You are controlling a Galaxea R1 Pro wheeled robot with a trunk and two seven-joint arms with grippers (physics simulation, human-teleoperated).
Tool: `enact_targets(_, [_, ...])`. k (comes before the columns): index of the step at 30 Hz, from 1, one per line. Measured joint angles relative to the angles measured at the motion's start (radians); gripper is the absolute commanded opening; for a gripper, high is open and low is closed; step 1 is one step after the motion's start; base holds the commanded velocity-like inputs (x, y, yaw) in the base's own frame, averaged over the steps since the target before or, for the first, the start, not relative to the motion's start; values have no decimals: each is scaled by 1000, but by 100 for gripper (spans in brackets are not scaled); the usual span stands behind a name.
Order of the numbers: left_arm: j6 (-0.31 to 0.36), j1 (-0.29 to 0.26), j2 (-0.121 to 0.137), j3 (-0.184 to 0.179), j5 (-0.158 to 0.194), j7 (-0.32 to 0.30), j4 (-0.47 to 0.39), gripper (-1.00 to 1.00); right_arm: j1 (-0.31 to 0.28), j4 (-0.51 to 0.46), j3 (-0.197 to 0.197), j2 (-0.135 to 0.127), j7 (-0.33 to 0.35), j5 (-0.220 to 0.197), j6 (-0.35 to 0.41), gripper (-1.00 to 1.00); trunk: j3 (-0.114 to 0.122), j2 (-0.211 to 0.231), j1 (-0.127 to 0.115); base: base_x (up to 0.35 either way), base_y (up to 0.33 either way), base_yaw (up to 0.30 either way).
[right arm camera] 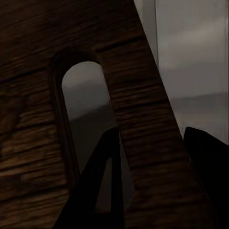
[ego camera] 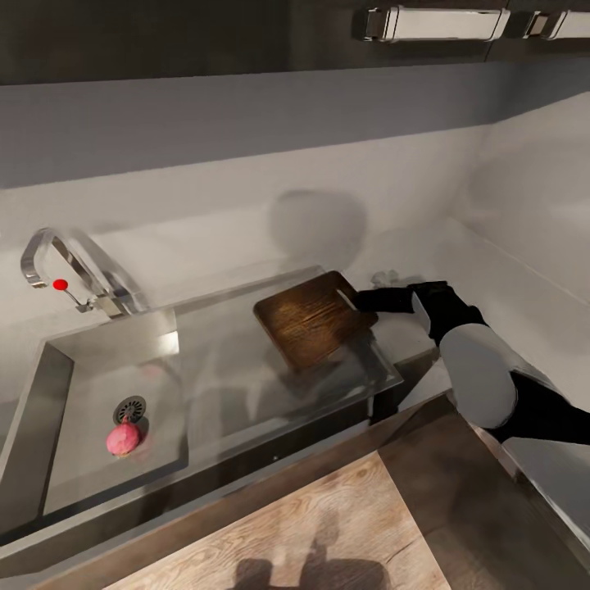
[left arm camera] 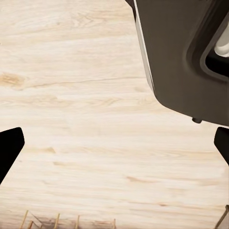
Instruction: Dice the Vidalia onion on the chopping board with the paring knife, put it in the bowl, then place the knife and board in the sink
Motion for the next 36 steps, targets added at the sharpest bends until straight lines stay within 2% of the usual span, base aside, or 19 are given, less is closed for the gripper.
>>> enact_targets(3, [0, 0, -1, 0, 0, 0, 0, 100, 0, -2, -19, 0, -18, 0, 20, -100, 0, 0, 0, -129, 33, 0])
enact_targets(9, [0, 0, -2, 0, 0, 1, 0, 100, 0, -3, -23, 11, -85, -1, 27, -100, 0, 0, 1, -252, 121, 0])
enact_targets(18, [0, 0, -2, 0, 1, 0, 0, 100, 0, -54, -20, 17, -93, -7, 27, -100, 0, 0, 0, -220, 199, 3])
enact_targets(20, [0, 0, -2, 0, 1, 0, 0, 100, 0, -65, -18, 30, -93, -8, 29, -100, 0, 0, 0, -93, 260, 163])
enact_targets(24, [0, 0, -2, 0, 1, 0, 0, 100, 0, -68, -18, 35, -94, -5, 29, -100, -1, 0, 0, -79, 267, 225])
enact_targets(36, [0, 0, -3, 0, 1, 0, 0, 100, 0, -69, -18, 37, -97, 0, 28, -100, -9, 0, 0, -74, 277, 250])
